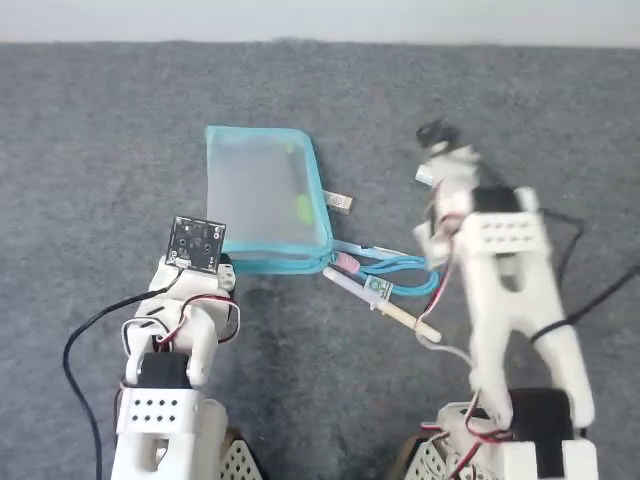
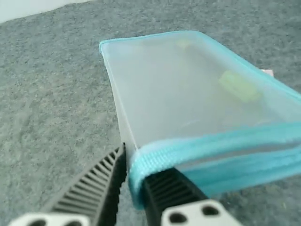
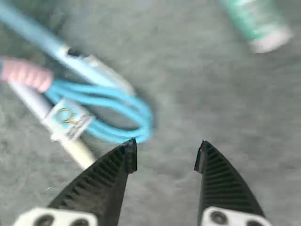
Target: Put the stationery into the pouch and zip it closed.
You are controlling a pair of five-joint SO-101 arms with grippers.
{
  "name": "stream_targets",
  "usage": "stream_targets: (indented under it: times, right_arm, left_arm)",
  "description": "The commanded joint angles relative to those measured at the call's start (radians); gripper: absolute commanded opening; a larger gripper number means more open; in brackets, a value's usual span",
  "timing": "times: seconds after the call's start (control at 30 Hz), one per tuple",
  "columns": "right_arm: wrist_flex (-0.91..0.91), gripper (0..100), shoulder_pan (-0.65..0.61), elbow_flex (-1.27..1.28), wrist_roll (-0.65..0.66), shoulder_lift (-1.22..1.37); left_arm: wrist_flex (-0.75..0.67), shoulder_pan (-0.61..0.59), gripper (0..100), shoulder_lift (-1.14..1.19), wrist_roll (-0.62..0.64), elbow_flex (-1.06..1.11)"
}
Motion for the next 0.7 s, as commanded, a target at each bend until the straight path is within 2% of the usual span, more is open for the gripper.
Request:
stream_targets:
  times: [0.0,0.23,0.37,0.47,0.67]
  right_arm:
    - [0.039,21.3,0.061,-0.199,0.126,0.033]
    - [-0.022,21.3,0.039,-0.334,0.512,0.239]
    - [-0.087,21.3,0.044,-0.381,0.669,0.344]
    - [-0.11,21.3,0.053,-0.41,0.729,0.417]
    - [-0.2,21.0,0.091,-0.459,0.732,0.519]
  left_arm:
    - [-0.043,0.009,1,0.005,-0.014,-0.016]
    - [-0.043,0.011,1,0.005,-0.015,-0.016]
    - [-0.043,0.011,1,0.005,-0.015,-0.016]
    - [-0.043,0.011,1,0.005,-0.015,-0.016]
    - [-0.041,0.011,1,0.005,-0.015,-0.015]
